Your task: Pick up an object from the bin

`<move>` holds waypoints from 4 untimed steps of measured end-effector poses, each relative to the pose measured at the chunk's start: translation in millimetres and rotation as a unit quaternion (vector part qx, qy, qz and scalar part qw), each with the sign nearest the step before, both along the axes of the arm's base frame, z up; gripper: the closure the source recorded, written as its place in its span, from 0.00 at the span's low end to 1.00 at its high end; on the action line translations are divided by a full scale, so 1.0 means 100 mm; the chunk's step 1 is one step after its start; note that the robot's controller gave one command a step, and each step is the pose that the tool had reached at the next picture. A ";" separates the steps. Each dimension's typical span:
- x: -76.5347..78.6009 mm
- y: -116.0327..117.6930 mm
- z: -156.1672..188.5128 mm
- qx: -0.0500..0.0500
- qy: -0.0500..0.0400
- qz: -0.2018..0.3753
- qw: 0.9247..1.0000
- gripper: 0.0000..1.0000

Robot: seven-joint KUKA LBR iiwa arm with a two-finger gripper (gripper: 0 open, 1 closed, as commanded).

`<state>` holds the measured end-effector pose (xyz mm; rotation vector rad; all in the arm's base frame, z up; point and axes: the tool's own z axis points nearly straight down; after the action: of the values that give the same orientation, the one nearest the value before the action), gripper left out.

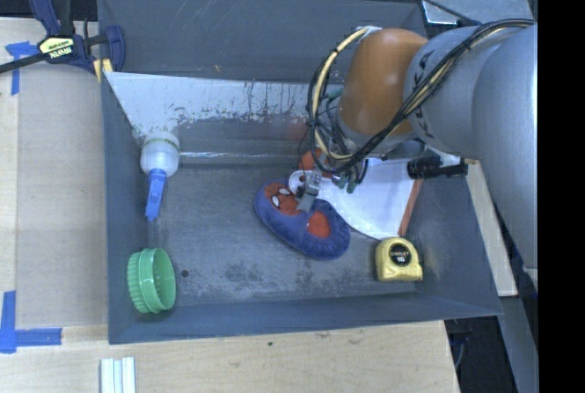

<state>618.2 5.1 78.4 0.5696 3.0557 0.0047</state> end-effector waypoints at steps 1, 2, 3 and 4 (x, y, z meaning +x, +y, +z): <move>-0.12 -0.04 0.05 0.002 -0.002 -0.040 0.999 0.00; -0.13 -0.02 0.10 0.003 -0.004 -0.077 0.997 0.00; -0.44 -0.09 -0.04 0.004 -0.011 0.014 1.000 0.00; -0.49 -0.14 -0.01 0.005 -0.012 0.024 1.000 0.00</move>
Offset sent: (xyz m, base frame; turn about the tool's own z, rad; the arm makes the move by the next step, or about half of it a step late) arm -0.0142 -0.0040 0.0023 0.0824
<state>569.3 -8.5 77.2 0.4919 3.0474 0.0285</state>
